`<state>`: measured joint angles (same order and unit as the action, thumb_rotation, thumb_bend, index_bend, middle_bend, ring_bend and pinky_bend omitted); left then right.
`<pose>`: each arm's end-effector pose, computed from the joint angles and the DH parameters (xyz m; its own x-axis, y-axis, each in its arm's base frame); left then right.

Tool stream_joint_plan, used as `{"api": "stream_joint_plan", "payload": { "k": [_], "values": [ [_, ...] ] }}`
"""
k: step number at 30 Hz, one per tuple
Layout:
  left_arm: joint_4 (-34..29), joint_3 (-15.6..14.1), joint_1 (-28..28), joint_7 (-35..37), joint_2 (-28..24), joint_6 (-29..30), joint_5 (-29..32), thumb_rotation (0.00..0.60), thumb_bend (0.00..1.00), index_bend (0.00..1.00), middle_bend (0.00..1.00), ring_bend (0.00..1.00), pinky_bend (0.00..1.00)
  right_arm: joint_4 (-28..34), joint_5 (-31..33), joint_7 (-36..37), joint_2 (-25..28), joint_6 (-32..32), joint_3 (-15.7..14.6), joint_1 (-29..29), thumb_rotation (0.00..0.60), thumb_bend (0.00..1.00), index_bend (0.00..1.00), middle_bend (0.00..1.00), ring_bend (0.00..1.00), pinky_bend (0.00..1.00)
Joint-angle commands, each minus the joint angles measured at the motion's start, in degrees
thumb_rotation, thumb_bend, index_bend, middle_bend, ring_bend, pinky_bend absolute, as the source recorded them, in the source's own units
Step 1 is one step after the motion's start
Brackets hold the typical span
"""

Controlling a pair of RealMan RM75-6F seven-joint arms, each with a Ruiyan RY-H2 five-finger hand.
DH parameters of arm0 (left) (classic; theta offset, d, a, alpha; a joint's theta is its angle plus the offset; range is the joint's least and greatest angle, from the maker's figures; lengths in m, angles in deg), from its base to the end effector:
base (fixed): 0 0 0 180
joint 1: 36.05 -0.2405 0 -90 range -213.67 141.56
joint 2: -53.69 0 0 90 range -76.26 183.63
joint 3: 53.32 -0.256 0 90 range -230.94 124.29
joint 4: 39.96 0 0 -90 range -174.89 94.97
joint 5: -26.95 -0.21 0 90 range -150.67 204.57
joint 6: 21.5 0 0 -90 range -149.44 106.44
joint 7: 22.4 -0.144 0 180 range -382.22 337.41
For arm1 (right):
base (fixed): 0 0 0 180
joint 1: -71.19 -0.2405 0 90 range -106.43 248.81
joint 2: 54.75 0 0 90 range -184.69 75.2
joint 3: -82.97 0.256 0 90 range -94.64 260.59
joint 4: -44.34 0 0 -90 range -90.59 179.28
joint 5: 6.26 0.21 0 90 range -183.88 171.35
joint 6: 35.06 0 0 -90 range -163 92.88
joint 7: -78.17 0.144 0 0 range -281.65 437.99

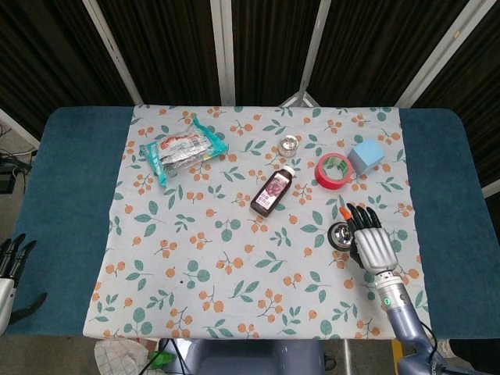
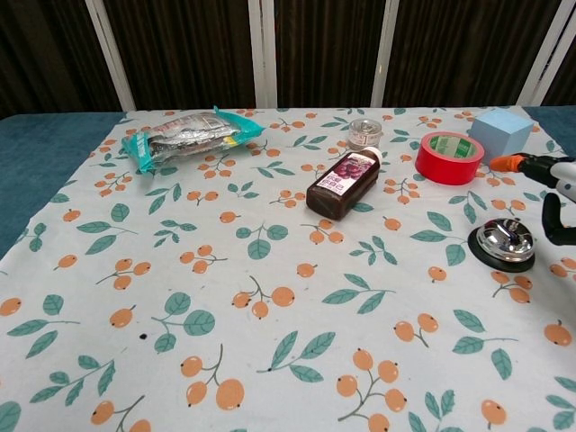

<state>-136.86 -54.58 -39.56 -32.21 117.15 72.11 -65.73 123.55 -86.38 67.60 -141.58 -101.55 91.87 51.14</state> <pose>-0.2996 0.1210 0.1606 0.4907 -0.0180 0.8711 0.8713 0.0169 -0.4904 -0.2624 -0.2751 0.0238 0.4062 -0.1488 0.9016 -0.9084 -0.1725 0.3808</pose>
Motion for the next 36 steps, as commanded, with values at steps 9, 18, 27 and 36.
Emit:
{"api": "stream_joint_plan", "payload": {
  "k": [9, 18, 27, 36],
  "values": [
    [-0.2, 0.5, 0.0, -0.2, 0.0, -0.1, 0.9, 0.6, 0.29, 0.1, 0.0, 0.0, 0.09, -8.8, 1.4, 3.4, -5.4, 4.1, 0.3, -3.5, 0.6, 1.0, 0.04, 0.0, 0.0, 0.0],
    [-0.4, 0.9, 0.4, -0.8, 0.2, -0.7, 1.8, 0.6, 0.3, 0.1, 0.0, 0.0, 0.09, -12.2, 1.9, 3.8, -8.8, 6.2, -0.2, -5.1, 0.6, 1.0, 0.04, 0.0, 0.0, 0.0],
    [-0.5, 1.3, 0.8, -1.2, 0.2, -1.5, 2.7, 0.6, 0.29, 0.1, 0.0, 0.0, 0.09, -14.8, 2.8, 4.6, -11.5, 8.1, -0.8, -6.2, 0.6, 1.0, 0.04, 0.0, 0.0, 0.0],
    [-0.7, 1.6, 1.0, -1.6, 0.4, -2.0, 3.5, 0.6, 0.3, 0.1, 0.0, 0.0, 0.09, -17.7, 3.2, 6.1, -13.2, 9.4, -1.1, -7.0, 0.6, 1.0, 0.04, 0.0, 0.0, 0.0]
  ]
}}
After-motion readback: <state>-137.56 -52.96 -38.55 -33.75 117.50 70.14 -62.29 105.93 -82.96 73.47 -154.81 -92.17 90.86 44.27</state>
